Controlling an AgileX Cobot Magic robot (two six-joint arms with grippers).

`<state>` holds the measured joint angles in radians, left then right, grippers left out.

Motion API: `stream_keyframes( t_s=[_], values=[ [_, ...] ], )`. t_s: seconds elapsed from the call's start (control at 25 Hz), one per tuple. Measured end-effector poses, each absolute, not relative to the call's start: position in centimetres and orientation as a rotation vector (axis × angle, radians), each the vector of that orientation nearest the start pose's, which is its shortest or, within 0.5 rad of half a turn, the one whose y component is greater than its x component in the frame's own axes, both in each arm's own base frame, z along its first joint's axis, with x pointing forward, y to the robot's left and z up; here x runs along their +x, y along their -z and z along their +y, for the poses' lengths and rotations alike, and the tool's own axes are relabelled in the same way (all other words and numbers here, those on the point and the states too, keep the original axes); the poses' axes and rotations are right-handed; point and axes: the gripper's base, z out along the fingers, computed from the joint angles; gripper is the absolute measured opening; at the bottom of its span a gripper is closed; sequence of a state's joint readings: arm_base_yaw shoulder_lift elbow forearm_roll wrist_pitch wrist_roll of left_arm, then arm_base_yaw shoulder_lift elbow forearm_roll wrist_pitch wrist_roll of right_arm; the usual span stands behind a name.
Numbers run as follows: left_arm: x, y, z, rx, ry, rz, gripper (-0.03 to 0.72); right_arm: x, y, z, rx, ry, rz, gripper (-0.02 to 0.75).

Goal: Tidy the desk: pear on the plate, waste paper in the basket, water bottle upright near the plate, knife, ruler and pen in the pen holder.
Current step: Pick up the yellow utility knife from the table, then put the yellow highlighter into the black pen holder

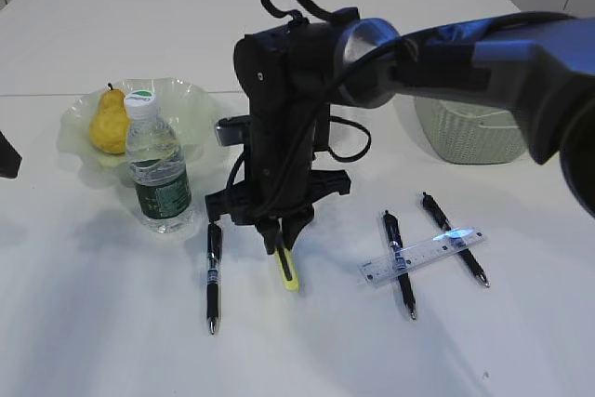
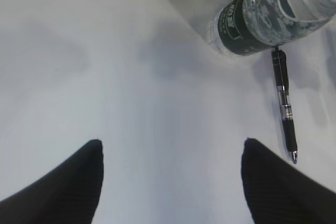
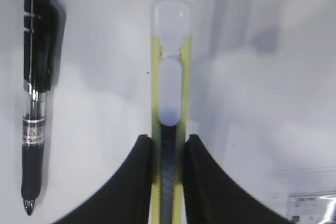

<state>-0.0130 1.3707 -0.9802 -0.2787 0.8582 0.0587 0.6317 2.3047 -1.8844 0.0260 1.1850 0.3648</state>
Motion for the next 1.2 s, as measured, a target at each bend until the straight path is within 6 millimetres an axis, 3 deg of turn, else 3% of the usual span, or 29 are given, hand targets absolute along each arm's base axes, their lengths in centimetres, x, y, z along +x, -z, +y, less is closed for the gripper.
stream_keyframes(
  t_s=[0.24, 0.44, 0.56, 0.76, 0.92, 1.2],
  values=[
    [26.4, -27.3, -2.2, -0.093, 0.327, 2.708, 0.582, 37.1, -19.1, 26.6, -0.471, -0.007, 2.986, 0.102],
    [26.4, -27.3, -2.2, -0.093, 0.327, 2.708, 0.582, 35.0, -20.0, 24.9, -0.474, -0.038, 2.940, 0.102],
    [26.4, -27.3, -2.2, -0.093, 0.327, 2.708, 0.582, 33.2, -20.4, 22.7, -0.460, -0.066, 2.903, 0.102],
    [26.4, -27.2, -2.3, -0.092, 0.329, 2.713, 0.576, 31.1, -22.2, 17.1, -0.349, -0.126, 2.790, 0.102],
    [26.4, -27.2, -2.3, -0.092, 0.329, 2.716, 0.575, 31.5, -24.9, 14.3, -0.353, -0.151, 2.621, 0.102],
    [26.4, -27.2, -2.3, -0.092, 0.329, 2.716, 0.575, 33.6, -25.9, 14.6, -0.378, -0.210, 2.359, 0.101]
  ],
)
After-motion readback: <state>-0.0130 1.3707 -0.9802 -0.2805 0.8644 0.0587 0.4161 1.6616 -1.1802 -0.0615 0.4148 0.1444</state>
